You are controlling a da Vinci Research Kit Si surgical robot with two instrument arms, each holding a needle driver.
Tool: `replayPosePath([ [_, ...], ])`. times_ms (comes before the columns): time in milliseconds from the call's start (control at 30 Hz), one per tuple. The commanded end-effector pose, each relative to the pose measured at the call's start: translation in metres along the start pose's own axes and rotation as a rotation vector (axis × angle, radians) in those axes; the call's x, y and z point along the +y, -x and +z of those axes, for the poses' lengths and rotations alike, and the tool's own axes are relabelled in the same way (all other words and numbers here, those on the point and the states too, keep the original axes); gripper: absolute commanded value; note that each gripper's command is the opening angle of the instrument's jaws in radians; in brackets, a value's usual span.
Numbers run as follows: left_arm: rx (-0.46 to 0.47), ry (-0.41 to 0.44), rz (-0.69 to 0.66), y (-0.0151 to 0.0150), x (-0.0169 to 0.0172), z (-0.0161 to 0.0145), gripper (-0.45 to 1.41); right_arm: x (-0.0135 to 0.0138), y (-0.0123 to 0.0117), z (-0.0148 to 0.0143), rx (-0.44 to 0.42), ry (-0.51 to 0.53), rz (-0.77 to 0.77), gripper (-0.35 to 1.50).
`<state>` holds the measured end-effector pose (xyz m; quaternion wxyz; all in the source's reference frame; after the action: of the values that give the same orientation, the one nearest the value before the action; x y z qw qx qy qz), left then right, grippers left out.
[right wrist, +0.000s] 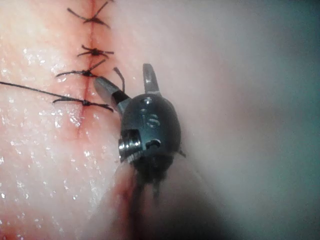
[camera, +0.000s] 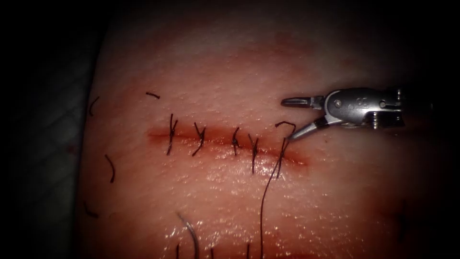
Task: Wound Closure
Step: Wrap once counter-clockwise around the right needle holder.
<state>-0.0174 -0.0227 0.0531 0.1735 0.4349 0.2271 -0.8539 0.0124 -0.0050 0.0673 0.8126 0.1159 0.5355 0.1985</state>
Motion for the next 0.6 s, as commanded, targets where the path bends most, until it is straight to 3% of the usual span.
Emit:
replayPosePath([
  [33, 0.009, -0.031, 0.004, -0.0001, -0.0008, 0.0001, -0.45, 0.0002, -0.0003, -0.0008, 0.014, 0.039, 0.024, 1.31],
  [67, 0.019, -0.105, 0.018, -0.0004, -0.0028, -0.0014, -0.45, 0.0002, -0.0009, -0.0021, 0.03, 0.083, 0.005, 1.31],
  [200, 0.05, -0.199, 0.032, -0.0007, -0.0056, -0.0036, -0.45, -0.0007, -0.0016, -0.0041, 0.063, 0.145, -0.014, 1.26],
  [300, 0.074, -0.303, 0.037, -0.0009, -0.0088, -0.006, -0.45, -0.0037, -0.0024, -0.0056, 0.057, 0.179, -0.066, 1.13],
  [333, 0.085, -0.321, 0.038, -0.0009, -0.0094, -0.0064, -0.45, -0.0049, -0.0027, -0.0058, 0.075, 0.167, -0.075, 1.01],
  [367, 0.1, -0.341, 0.037, -0.0009, -0.0101, -0.007, -0.45, -0.0058, -0.0028, -0.0058, 0.092, 0.146, -0.08, 0.73],
  [400, 0.1, -0.341, 0.037, -0.0009, -0.0101, -0.007, -0.45, -0.0058, -0.0028, -0.0058, 0.092, 0.146, -0.08, 0.73],
  [467, 0.132, -0.364, 0.037, -0.0009, -0.0115, -0.008, -0.45, -0.0083, -0.0034, -0.0052, 0.131, 0.113, -0.111, -0.32],
  [600, 0.145, -0.366, 0.039, -0.001, -0.0127, -0.0086, -0.45, -0.0101, -0.004, -0.0035, 0.16, 0.093, -0.137, -0.35],
])
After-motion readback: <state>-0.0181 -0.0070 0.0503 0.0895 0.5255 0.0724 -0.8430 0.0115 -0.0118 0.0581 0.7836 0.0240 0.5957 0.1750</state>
